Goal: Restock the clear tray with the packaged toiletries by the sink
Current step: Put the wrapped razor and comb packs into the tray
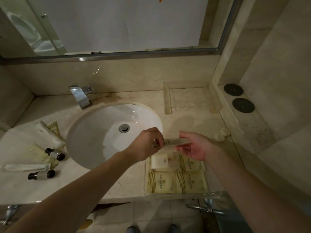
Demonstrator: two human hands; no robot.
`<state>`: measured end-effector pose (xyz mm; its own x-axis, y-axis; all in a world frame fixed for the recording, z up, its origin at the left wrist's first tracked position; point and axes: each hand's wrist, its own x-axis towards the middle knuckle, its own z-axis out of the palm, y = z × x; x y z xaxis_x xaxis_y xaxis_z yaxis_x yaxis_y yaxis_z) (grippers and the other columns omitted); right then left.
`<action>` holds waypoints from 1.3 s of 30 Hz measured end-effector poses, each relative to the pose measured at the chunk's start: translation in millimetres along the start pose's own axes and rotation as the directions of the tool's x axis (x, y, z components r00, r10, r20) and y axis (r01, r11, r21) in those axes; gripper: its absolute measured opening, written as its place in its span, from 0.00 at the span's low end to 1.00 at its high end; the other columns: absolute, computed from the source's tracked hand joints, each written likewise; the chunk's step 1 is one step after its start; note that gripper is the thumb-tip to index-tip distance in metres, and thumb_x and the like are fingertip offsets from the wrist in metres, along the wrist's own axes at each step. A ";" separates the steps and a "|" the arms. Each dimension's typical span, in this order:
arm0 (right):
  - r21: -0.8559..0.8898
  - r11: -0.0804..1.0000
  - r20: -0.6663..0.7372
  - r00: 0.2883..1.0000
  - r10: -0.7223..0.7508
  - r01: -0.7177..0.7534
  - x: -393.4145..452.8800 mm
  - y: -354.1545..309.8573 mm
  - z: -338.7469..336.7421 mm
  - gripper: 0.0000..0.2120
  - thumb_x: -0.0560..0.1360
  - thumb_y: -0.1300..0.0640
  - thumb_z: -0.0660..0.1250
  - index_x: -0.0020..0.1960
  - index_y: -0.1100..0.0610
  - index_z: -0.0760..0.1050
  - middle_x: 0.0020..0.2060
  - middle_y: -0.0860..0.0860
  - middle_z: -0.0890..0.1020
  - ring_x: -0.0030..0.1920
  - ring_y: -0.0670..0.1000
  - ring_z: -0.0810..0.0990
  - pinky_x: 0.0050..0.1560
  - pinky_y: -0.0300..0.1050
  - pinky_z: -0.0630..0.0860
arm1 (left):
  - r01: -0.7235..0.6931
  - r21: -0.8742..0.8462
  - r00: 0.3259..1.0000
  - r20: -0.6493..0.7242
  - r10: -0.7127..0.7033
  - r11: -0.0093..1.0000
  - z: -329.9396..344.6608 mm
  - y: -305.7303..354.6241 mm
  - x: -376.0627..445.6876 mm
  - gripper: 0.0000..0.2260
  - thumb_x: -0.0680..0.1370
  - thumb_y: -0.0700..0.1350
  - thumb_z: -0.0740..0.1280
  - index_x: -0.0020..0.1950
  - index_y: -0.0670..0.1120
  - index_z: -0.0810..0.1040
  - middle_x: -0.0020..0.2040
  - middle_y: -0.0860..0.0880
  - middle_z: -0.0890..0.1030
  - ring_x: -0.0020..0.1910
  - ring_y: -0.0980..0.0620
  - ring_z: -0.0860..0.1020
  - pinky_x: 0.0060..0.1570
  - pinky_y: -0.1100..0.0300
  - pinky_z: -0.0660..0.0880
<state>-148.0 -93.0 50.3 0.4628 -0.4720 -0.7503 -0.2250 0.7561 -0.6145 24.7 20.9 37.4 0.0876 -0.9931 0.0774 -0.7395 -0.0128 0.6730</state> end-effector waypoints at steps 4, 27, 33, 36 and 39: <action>-0.125 0.969 0.013 0.977 -0.211 0.211 2.0 8.7 -8.2 0.15 0.76 0.71 0.63 0.59 0.60 0.70 0.46 0.61 0.79 0.32 0.52 0.83 0.31 0.39 0.80 | 0.019 0.031 0.999 0.032 -0.020 0.999 8.2 2.7 2.5 0.11 0.66 0.37 0.75 0.40 0.51 0.77 0.67 0.47 0.69 0.64 0.51 0.68 0.53 0.75 0.63; -0.400 0.854 -0.085 0.914 -0.397 0.334 5.1 49.8 -59.6 0.18 0.74 0.68 0.67 0.61 0.55 0.72 0.55 0.60 0.77 0.49 0.54 0.80 0.39 0.44 0.80 | 0.577 -0.629 0.805 0.329 -0.494 0.521 19.2 -7.9 0.3 0.10 0.72 0.31 0.69 0.51 0.39 0.75 0.50 0.37 0.80 0.47 0.43 0.80 0.49 0.51 0.80; -0.646 0.733 -0.009 0.958 -0.285 0.212 7.9 65.9 -56.5 0.13 0.72 0.66 0.69 0.54 0.56 0.73 0.47 0.53 0.78 0.41 0.49 0.80 0.33 0.38 0.75 | 0.489 0.040 0.802 0.374 -0.467 0.872 28.0 -14.5 -4.6 0.10 0.70 0.41 0.75 0.42 0.49 0.75 0.49 0.48 0.79 0.39 0.52 0.78 0.39 0.62 0.76; -0.812 0.563 0.036 0.976 -0.216 0.155 13.4 73.3 -51.2 0.11 0.71 0.62 0.70 0.49 0.52 0.72 0.45 0.50 0.79 0.43 0.52 0.81 0.36 0.44 0.77 | 0.364 0.253 0.770 0.459 -0.442 0.896 32.5 -17.2 -8.9 0.10 0.69 0.44 0.74 0.41 0.51 0.73 0.49 0.51 0.78 0.47 0.50 0.78 0.42 0.63 0.73; -0.875 0.466 0.070 0.987 -0.147 0.132 17.5 77.0 -47.0 0.12 0.70 0.64 0.70 0.45 0.51 0.70 0.44 0.53 0.79 0.39 0.53 0.81 0.32 0.44 0.76 | 0.303 0.327 0.756 0.490 -0.434 0.895 35.7 -18.4 -11.6 0.10 0.68 0.45 0.74 0.41 0.50 0.73 0.46 0.52 0.77 0.47 0.48 0.78 0.40 0.63 0.71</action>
<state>-197.4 -64.4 -21.6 0.5499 -0.5450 -0.6330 -0.7940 -0.1059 -0.5986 13.4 28.6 -2.1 0.0607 -0.8023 -0.5938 -0.8537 -0.3500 0.3856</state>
